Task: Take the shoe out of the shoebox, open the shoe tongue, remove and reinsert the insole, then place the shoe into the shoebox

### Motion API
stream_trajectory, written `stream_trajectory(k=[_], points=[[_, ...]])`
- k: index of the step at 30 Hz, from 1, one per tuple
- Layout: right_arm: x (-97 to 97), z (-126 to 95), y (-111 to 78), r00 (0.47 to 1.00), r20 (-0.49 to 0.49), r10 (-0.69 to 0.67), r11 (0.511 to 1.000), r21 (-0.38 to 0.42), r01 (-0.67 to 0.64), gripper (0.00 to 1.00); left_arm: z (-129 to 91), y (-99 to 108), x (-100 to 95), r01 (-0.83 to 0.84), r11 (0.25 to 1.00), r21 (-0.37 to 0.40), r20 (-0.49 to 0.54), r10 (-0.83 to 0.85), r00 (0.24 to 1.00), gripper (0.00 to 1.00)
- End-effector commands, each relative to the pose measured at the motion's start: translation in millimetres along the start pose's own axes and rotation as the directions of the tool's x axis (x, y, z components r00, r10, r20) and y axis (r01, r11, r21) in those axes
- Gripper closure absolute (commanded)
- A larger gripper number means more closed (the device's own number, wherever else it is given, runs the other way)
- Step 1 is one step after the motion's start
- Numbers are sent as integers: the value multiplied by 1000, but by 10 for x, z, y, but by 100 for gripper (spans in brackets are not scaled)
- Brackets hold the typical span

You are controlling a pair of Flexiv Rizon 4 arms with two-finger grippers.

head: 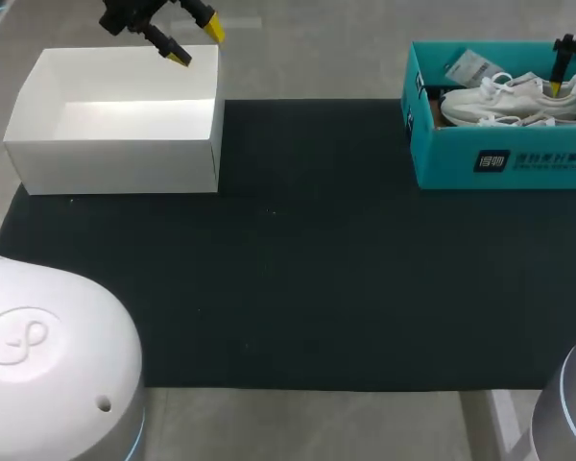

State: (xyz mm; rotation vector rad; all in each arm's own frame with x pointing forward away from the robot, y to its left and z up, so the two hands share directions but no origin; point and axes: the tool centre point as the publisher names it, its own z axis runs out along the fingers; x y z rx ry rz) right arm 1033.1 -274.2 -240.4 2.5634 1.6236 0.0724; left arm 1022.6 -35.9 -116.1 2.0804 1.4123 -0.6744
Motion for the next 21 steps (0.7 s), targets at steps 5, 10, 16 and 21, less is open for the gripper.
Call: stream_trajectory(k=[5, 10, 16, 21], points=[[-42, -92, -254, 999, 50, -20, 981, -191, 29, 0, -93, -143, 26, -88, 995, 44, -254, 96, 962, 0], [-50, -47, -336, 996, 85, -28, 982, -184, 44, 0, -154, -209, 85, -105, 993, 45, -321, 114, 940, 0], [-50, -47, -336, 996, 85, -28, 982, -184, 44, 0, -174, -233, 88, -105, 993, 50, -323, 116, 939, 0], [-50, -47, -336, 996, 85, -28, 982, -184, 44, 0, -174, -233, 88, -105, 993, 50, -323, 116, 939, 0]])
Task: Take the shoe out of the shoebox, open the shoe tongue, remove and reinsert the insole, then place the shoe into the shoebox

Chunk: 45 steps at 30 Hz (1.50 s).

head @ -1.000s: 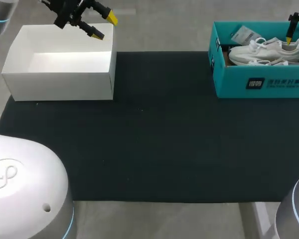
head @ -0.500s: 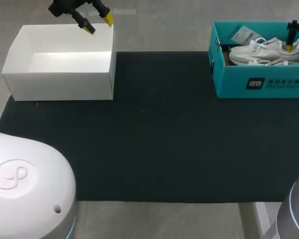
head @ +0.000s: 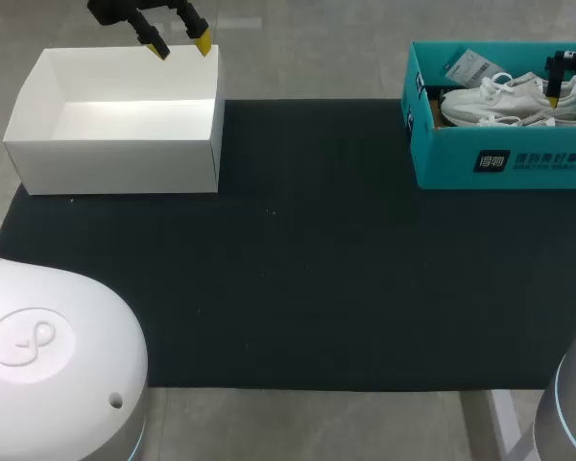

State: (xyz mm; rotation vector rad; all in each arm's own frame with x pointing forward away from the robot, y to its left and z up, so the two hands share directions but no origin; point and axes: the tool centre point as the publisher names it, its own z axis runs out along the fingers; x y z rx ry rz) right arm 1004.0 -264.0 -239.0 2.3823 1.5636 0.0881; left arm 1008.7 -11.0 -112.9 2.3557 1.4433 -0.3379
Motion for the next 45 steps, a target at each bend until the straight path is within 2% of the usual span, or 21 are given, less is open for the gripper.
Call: stream_trajectory(k=[1, 5, 6, 10, 12, 20, 23, 25, 28, 29, 35, 41, 44, 45], points=[[-16, -2, -34, 1000, -3, 1, 1000, -23, -1, 0, -2, -28, -16, -1, 1000, -6, -13, 1, 1000, 0], [-16, -2, -34, 1000, -3, 1, 1000, -23, -1, 0, -2, -28, -16, -1, 1000, -6, -13, 1, 1000, 0], [-16, -2, -34, 1000, -3, 1, 1000, -23, -1, 0, 16, -18, -41, 35, 999, 7, -40, -35, 999, 0], [-70, 29, -184, 999, -13, -37, 999, 34, 37, 0, 4, -93, -113, 169, 985, -34, -148, -172, 974, 0], [-97, 29, -280, 999, 0, -48, 997, 64, 48, 0, 18, -132, -83, 208, 975, -75, -224, -220, 949, 0], [-171, 8, -599, 998, 27, -51, 994, 101, 48, 0, 213, -263, 122, 341, 925, -168, -328, -378, 866, 0], [-196, -23, -681, 998, 41, -44, 993, 109, 39, 0, 231, -303, 155, 433, 882, -184, -321, -470, 822, 0], [-197, -37, -723, 999, 36, -32, 993, 112, 28, 0, 191, -320, 214, 569, 785, -245, -323, -620, 715, 0], [-167, -23, -775, 999, 29, -20, 993, 118, 16, 0, 134, -336, 285, 759, 601, -249, -269, -796, 542, 0], [-151, -15, -791, 1000, 23, -16, 992, 123, 13, 0, 131, -334, 291, 791, 562, -241, -287, -820, 495, 0], [-95, 58, -880, 1000, 3, -25, 988, 152, 24, 0, 129, -325, 280, 795, 560, -235, -264, -824, 502, 0], [-27, 86, -978, 979, -38, -201, 962, 182, 205, 0, 129, -325, 280, 795, 560, -235, -264, -824, 502, 0], [-38, 70, -1008, 976, -20, -216, 957, 191, 216, 0, 129, -325, 280, 795, 560, -235, -264, -824, 502, 0], [-41, 63, -1016, 976, -18, -215, 957, 194, 215, 0, 118, -277, 241, 842, 475, -257, -209, -878, 431, 0]])
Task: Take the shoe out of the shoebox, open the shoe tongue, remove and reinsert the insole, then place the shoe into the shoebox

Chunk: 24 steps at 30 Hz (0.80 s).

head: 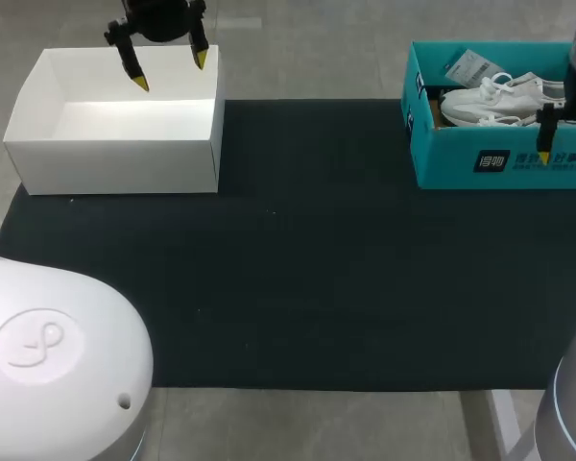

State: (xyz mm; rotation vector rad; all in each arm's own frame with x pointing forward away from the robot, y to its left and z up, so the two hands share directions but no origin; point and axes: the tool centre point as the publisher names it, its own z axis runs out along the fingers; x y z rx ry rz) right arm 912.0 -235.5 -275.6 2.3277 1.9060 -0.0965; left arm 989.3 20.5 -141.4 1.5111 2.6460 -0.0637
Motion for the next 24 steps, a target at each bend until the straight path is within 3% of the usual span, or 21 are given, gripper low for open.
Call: stream_trajectory(k=[1, 3, 5, 7, 8, 10, 14, 24], points=[[40, -44, -4, 1000, 13, 6, 1000, 12, -6, 0, -46, 16, -174, 261, 965, -3, 18, -261, 965, 0], [53, -48, -33, 1000, 15, 2, 1000, 25, -2, 0, -61, 51, -299, 505, 863, -30, -5, -505, 863, 0], [63, -42, -60, 1000, 15, 3, 999, 35, -4, 0, -49, 131, -409, 754, 654, -56, -16, -756, 654, 0], [69, -32, -93, 1000, 13, 4, 999, 47, -4, 0, -48, 220, -445, 916, 391, -91, 10, -919, 393, 0], [67, -24, -110, 1000, 10, 6, 999, 54, -6, 0, -28, 259, -452, 948, 299, -110, 37, -952, 305, 0], [56, -2, -140, 1000, 7, 16, 998, 68, -16, 0, -39, 357, -429, 967, 232, -103, 131, -961, 244, 0], [36, 23, -190, 999, -2, 33, 996, 80, -33, 0, -14, 448, -286, 987, 99, -127, 107, -988, 113, 0], [76, 86, -222, 999, -16, 37, 996, 86, -35, 0, -14, 448, -286, 966, -224, -130, 144, -968, -206, 0]])
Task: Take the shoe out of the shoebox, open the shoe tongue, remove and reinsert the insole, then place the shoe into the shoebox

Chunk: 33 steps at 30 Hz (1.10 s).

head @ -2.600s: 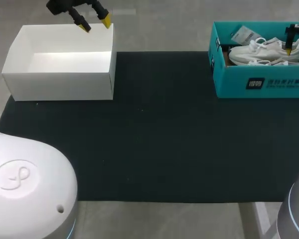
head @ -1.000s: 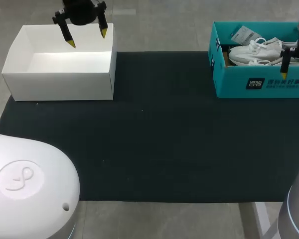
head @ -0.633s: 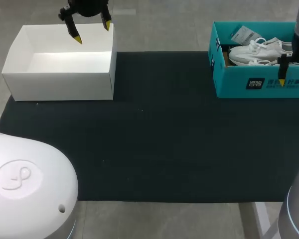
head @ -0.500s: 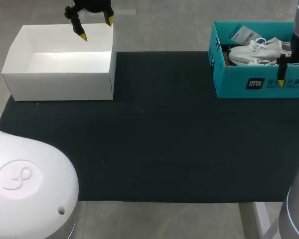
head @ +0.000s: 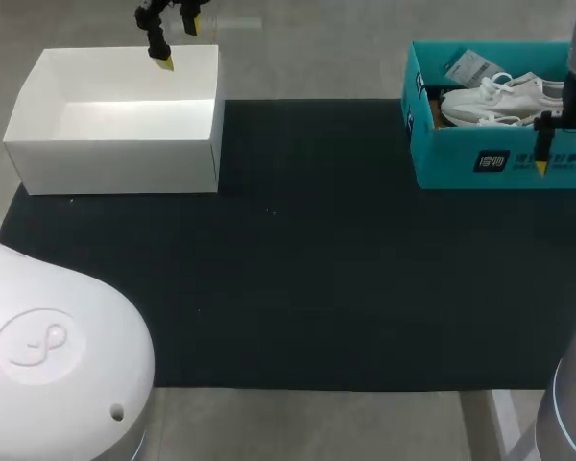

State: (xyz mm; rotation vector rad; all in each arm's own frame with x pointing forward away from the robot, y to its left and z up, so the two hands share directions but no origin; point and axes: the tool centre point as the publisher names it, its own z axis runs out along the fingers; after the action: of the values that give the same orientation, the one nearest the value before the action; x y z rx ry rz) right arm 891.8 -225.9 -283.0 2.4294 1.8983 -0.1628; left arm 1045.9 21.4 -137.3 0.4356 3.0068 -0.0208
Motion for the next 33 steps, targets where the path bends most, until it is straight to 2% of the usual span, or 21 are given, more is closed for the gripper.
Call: stream_trajectory(k=[1, 5, 11, 13, 14, 15, 16, 18, 19, 23, 28, 33], points=[[16, 39, 5, 1000, -2, -7, 1000, -3, 7, 0, -9, -35, 28, 874, 471, -120, 83, -873, 481, 0], [37, 51, 7, 1000, -3, -13, 1000, -5, 13, 0, -9, -35, 28, 923, 364, -126, 98, -921, 377, 0], [38, 44, -51, 1000, -7, -4, 1000, -6, 4, 0, -9, -35, 28, 923, 364, -126, 98, -921, 377, 0], [29, 37, -76, 1000, 5, 9, 1000, -7, -9, 0, -3, -51, -35, 978, 142, -153, 129, -978, 163, 0], [17, 28, -85, 1000, 12, 24, 999, -28, -24, 0, -9, -47, -59, 988, 57, -141, 146, -986, 78, 0], [2, 20, -91, 999, 8, 42, 999, -30, -42, 0, -15, -40, -69, 992, 25, -123, 149, -988, 43, 0], [-10, 15, -96, 999, 14, 52, 998, -39, -52, 0, -27, -15, -87, 988, -7, -153, 124, -992, 12, 0], [-35, 5, -106, 997, 15, 73, 996, -48, -73, 0, -35, 26, -85, 986, -75, -149, 117, -992, -58, 0], [-46, -5, -110, 996, 12, 83, 995, -52, -82, 0, -36, 39, -63, 985, -109, -134, 109, -989, -95, 0], [-102, -90, -117, 991, -25, 129, 986, -107, -131, 0, -41, 94, 27, 959, -240, -149, 95, -969, -228, 0], [-193, -145, -145, 990, -55, 129, 980, -143, -136, 0, -49, 186, 234, 905, -399, -146, 70, -917, -393, 0], [-302, -138, -166, 993, -69, 98, 979, -170, -109, 0, 19, 208, 502, 829, -548, -116, 98, -836, -539, 0]])
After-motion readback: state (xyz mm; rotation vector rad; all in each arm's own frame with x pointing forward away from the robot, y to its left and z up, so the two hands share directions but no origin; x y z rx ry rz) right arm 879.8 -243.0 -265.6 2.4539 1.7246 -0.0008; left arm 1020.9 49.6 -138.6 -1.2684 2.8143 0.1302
